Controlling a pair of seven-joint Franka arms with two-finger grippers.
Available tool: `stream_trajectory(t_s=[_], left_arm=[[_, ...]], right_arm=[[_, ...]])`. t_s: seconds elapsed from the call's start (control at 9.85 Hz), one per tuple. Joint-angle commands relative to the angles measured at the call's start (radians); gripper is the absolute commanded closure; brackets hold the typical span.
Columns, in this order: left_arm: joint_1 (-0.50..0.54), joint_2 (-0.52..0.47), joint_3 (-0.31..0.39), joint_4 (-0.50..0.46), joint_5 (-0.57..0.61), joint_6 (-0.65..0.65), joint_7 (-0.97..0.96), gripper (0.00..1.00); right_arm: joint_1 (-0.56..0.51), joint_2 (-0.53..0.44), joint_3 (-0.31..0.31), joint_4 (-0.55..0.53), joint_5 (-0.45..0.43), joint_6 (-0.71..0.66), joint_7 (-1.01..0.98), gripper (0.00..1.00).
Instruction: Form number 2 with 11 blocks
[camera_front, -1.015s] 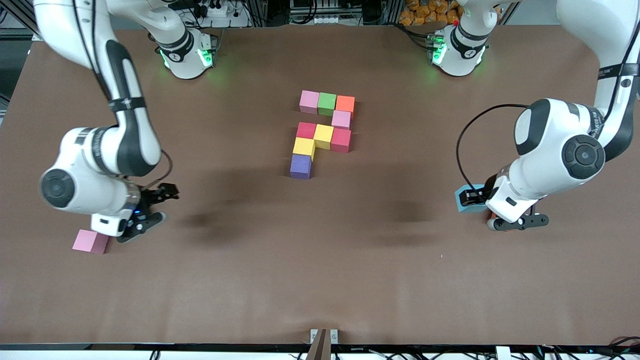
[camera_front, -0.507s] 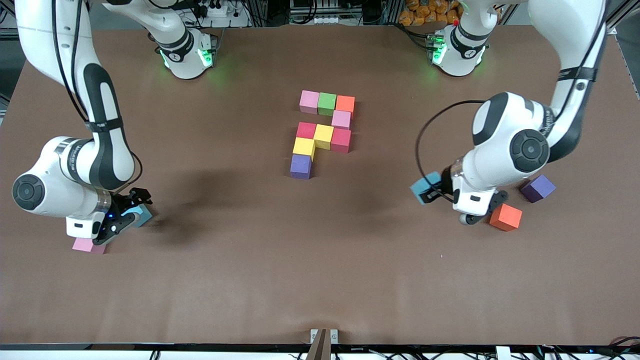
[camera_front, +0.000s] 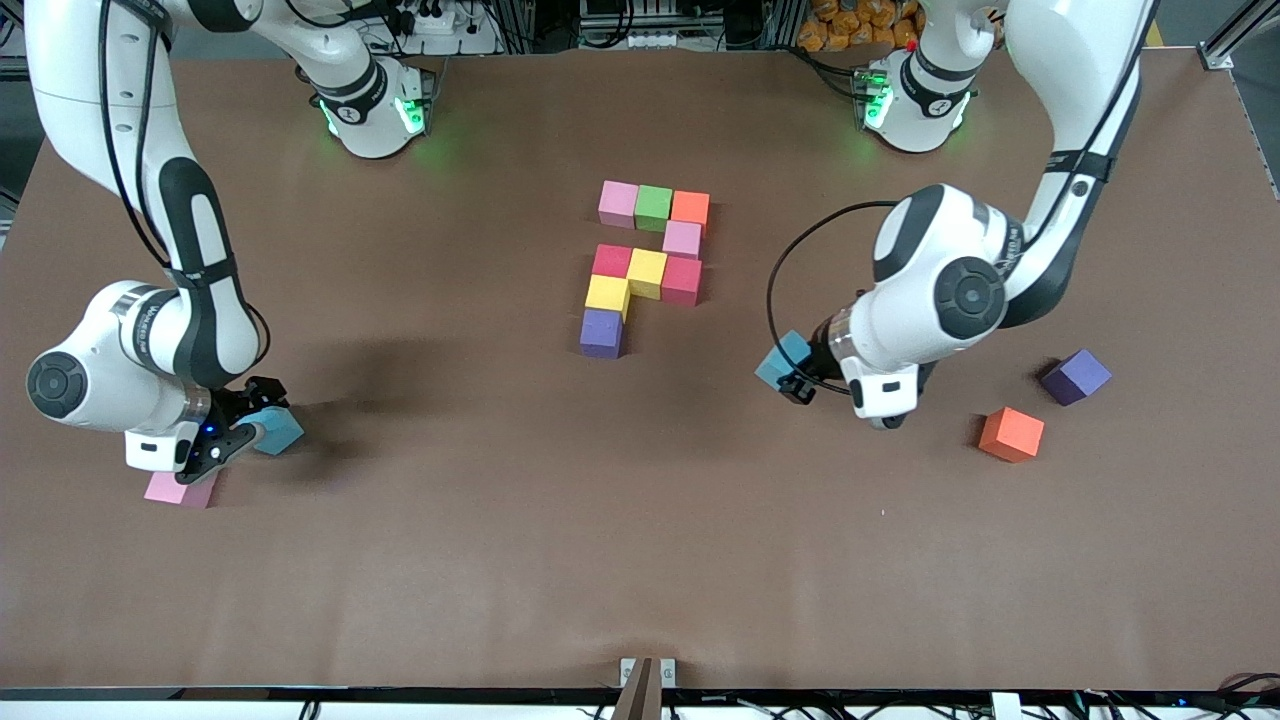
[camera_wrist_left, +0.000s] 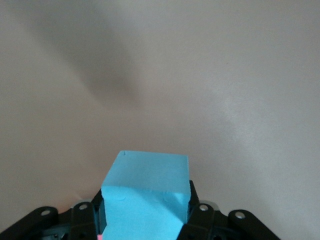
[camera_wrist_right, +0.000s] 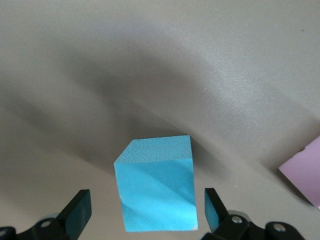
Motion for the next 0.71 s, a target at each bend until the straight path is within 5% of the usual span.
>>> stream_trajectory(t_s=[0.0, 0.2, 0.41, 0.61], left_arm=[[-0.036, 0.027, 0.006, 0.017, 0.07, 0.043, -0.155, 1.0], [-0.038, 0.044, 0.004, 0.018, 0.083, 0.044, -0.165, 1.0], [-0.061, 0.051, 0.009, 0.017, 0.092, 0.067, -0.246, 1.0], [-0.063, 0.051, 0.01, 0.017, 0.092, 0.067, -0.295, 1.0]], right_arm=[[-0.019, 0.031, 0.014, -0.002, 0.081, 0.036, -0.082, 0.0], [-0.011, 0.044, 0.013, 0.0, 0.106, 0.045, -0.104, 0.06], [0.005, 0.041, 0.013, 0.008, 0.105, 0.038, -0.104, 0.6], [0.042, 0.031, 0.016, 0.014, 0.103, 0.033, -0.102, 0.8]])
